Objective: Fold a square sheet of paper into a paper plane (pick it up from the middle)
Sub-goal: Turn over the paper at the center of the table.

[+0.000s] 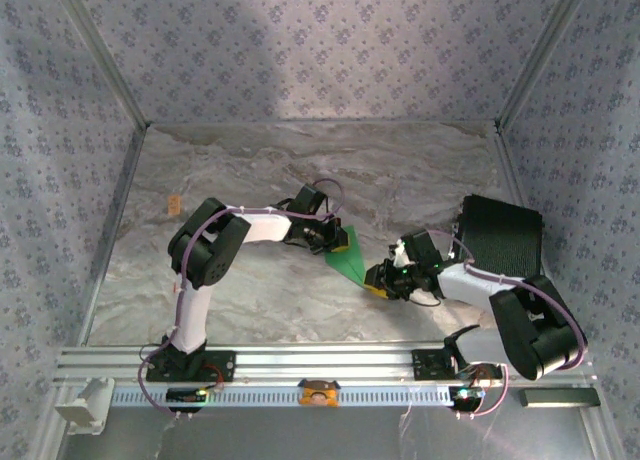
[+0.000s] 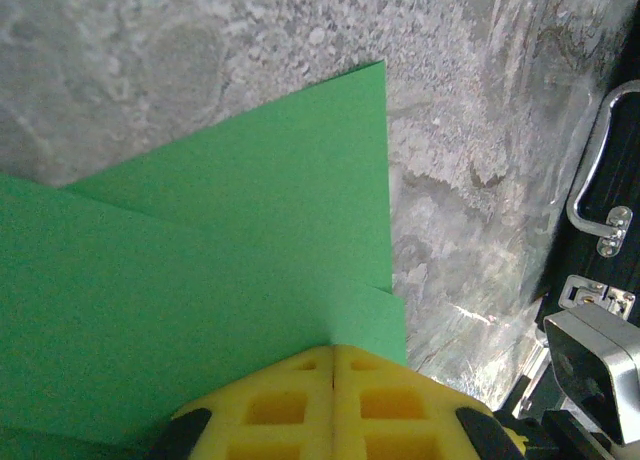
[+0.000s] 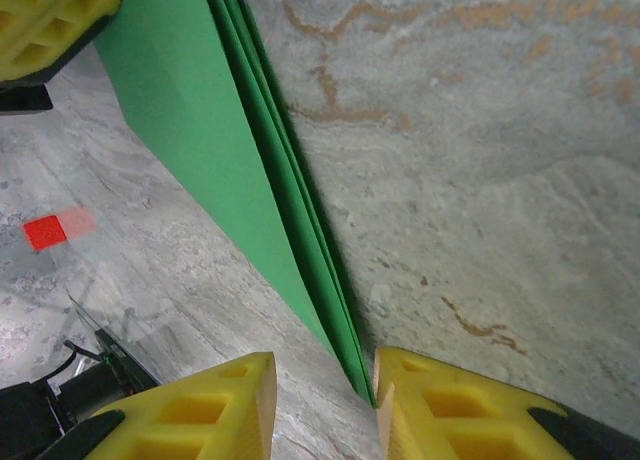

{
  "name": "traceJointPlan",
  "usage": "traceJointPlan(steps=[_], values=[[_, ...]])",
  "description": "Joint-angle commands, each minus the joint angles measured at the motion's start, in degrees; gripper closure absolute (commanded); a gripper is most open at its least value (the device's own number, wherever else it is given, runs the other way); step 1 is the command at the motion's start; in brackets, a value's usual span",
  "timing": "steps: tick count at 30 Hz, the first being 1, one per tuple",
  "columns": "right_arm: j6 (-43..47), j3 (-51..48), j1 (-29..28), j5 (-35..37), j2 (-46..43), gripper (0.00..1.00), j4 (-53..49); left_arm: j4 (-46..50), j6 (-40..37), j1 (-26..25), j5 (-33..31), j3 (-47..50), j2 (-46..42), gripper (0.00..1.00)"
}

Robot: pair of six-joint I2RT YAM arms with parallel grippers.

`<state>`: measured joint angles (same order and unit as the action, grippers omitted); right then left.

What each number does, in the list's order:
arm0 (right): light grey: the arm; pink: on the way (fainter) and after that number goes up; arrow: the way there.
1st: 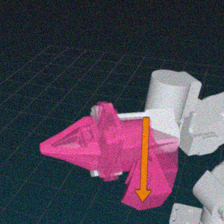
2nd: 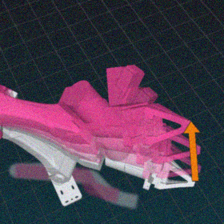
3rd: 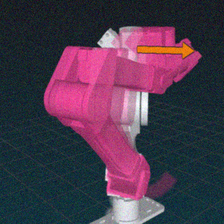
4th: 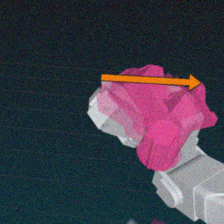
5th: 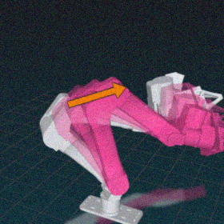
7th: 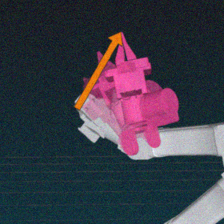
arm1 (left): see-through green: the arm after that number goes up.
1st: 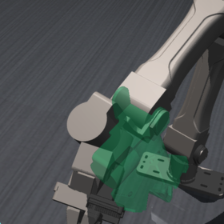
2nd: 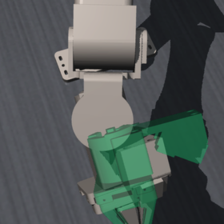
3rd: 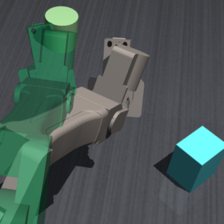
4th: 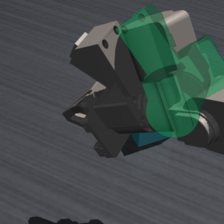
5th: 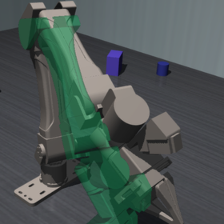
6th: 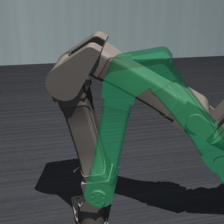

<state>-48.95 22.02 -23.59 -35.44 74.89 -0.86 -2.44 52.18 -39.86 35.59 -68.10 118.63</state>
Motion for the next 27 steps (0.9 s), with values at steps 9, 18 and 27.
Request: traceJointPlan(steps=[9, 18, 27], values=[[-0.38, -0.08, 0.71, -0.89, 0.43, 0.66, 3.35, 0.17, 1.34, 0.68, -0.10, 2.09, 2.20, 0.98], [-1.15, 0.08, 2.17, -4.86, 3.04, 0.66, 11.02, -0.20, 1.65, 0.57, 0.02, 2.20, 2.22, 0.97], [-0.68, 0.39, 2.84, -5.85, 6.42, 0.69, 14.02, -0.44, 1.78, 0.58, 0.20, 2.19, 2.21, 0.97]])
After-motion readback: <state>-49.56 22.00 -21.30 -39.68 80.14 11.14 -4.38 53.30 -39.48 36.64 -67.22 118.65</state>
